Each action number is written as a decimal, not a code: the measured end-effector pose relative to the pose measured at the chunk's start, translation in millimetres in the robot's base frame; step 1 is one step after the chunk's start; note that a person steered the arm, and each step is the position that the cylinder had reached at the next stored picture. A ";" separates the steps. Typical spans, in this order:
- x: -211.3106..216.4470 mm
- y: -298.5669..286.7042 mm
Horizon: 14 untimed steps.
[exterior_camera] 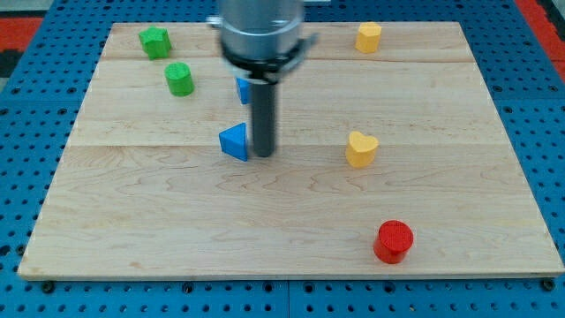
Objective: Slide the red circle closer to the yellow heart
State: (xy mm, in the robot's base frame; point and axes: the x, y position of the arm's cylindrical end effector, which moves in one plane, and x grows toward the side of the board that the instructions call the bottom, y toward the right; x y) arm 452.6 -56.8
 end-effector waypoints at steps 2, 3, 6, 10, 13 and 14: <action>-29.5 -115.2; -33.1 -132.5; 114.9 94.7; 90.9 232.3; 113.1 244.4; 103.5 185.7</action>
State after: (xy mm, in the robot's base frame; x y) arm 556.0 128.8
